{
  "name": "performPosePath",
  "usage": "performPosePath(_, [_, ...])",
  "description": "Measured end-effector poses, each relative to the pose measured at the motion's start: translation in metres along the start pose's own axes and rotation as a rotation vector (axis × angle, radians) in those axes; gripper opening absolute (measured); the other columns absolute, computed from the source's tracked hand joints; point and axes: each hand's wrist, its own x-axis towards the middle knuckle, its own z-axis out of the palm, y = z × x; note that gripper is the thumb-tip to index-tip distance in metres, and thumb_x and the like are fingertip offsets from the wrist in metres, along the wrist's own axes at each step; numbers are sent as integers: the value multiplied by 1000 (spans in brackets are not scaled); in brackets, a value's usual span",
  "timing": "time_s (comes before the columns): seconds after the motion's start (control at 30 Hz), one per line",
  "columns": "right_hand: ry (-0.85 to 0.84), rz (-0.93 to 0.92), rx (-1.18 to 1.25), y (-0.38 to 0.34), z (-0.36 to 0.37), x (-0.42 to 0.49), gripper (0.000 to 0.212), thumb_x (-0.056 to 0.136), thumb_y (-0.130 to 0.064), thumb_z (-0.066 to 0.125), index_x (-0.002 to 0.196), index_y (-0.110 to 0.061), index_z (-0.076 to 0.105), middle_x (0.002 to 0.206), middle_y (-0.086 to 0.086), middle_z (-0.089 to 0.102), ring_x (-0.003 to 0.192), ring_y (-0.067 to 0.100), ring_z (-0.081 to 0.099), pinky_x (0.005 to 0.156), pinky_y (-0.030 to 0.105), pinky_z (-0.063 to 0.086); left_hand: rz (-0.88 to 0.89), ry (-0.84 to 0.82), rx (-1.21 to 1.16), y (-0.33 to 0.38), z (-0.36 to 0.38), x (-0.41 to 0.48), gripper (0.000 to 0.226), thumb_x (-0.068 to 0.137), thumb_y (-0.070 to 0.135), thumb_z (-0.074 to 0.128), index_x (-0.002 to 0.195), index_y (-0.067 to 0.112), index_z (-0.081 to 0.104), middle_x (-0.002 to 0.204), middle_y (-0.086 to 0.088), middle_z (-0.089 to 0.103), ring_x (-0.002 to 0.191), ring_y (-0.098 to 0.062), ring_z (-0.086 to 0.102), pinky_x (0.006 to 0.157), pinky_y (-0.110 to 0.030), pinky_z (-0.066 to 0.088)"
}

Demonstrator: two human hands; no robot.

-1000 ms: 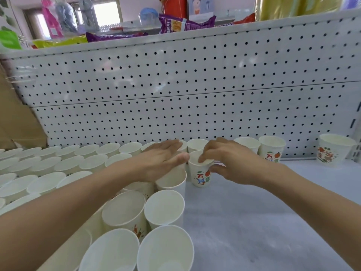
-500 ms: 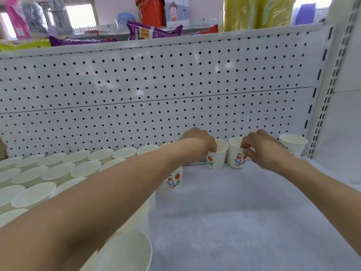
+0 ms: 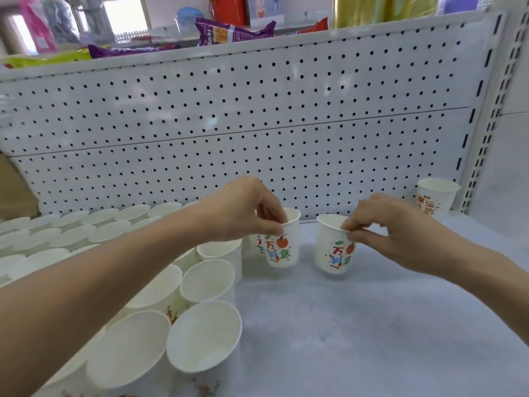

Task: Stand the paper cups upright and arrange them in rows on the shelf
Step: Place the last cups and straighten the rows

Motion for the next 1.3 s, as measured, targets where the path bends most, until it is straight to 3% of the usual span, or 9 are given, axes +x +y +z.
performPosePath(0.2, [-45, -150, -11, -44, 17, 1, 5, 87, -24, 68, 89, -25, 72, 81, -12, 61, 86, 11, 49, 73, 34, 47, -83, -53, 90, -8, 7, -17, 10, 76, 21, 79, 86, 22, 77, 74, 18, 68, 66, 9, 61, 61, -7, 48])
performPosePath(0.37, [-84, -196, -11, -60, 22, 0, 6, 87, -29, 66, 89, -28, 72, 79, -16, 58, 84, 5, 46, 72, 31, 46, -61, -93, 103, -10, 13, -20, 11, 76, 23, 80, 87, 22, 78, 71, 19, 69, 67, 6, 64, 67, -15, 52])
performPosePath(0.57, [-117, -242, -6, -74, 37, -2, 10, 88, -34, 65, 93, -29, 72, 84, -14, 60, 86, 5, 44, 75, 33, 46, -32, -86, 114, -15, 7, -22, 18, 87, 17, 68, 101, 25, 76, 86, 18, 71, 77, 7, 62, 72, -10, 47])
performPosePath(0.7, [-66, -210, 92, -69, 26, -8, 34, 84, -54, 57, 107, -32, 69, 102, -17, 58, 97, 3, 45, 83, 25, 44, 6, 5, 97, -14, 4, -28, 22, 94, 25, 57, 113, 31, 68, 106, 18, 67, 92, 3, 59, 76, -11, 43])
performPosePath(0.87, [187, 175, -50, 21, -11, 7, 35, 91, -41, 57, 123, -27, 61, 124, -7, 55, 121, 12, 38, 103, 36, 36, 45, 6, 11, 1, 6, -42, 26, 89, 47, 51, 107, 41, 68, 108, 30, 62, 104, 10, 54, 87, -13, 41])
performPosePath(1.0, [-8, 577, -398, 115, -29, 9, 55, 95, -29, 52, 145, -13, 34, 148, 13, 36, 136, 33, 23, 105, 46, 32, 18, 3, -13, 9, 9, -45, 36, 82, 63, 46, 103, 46, 69, 108, 37, 59, 106, 13, 52, 89, -14, 41])
performPosePath(1.17, [-106, 603, -453, 161, -28, 8, 41, 96, -23, 47, 133, -7, 46, 132, 20, 47, 125, 36, 35, 93, 42, 41, -65, 14, -12, 21, 7, -46, 30, 78, 56, 52, 99, 48, 70, 108, 32, 63, 106, 11, 54, 96, -28, 44])
performPosePath(1.23, [-29, 596, -426, 161, -26, 9, 32, 95, -23, 48, 120, -7, 59, 113, 20, 54, 102, 37, 51, 77, 37, 45, -95, 31, -3, 24, 6, -49, 23, 79, 53, 56, 98, 49, 70, 109, 30, 63, 107, 10, 55, 98, -30, 44])
performPosePath(1.3, [43, 499, -418, 152, -25, 8, 27, 95, -24, 51, 105, -5, 66, 97, 18, 58, 84, 32, 52, 69, 35, 46, -114, 71, -6, 27, 4, -53, 15, 84, 43, 62, 95, 47, 71, 107, 30, 65, 106, 10, 55, 97, -26, 43])
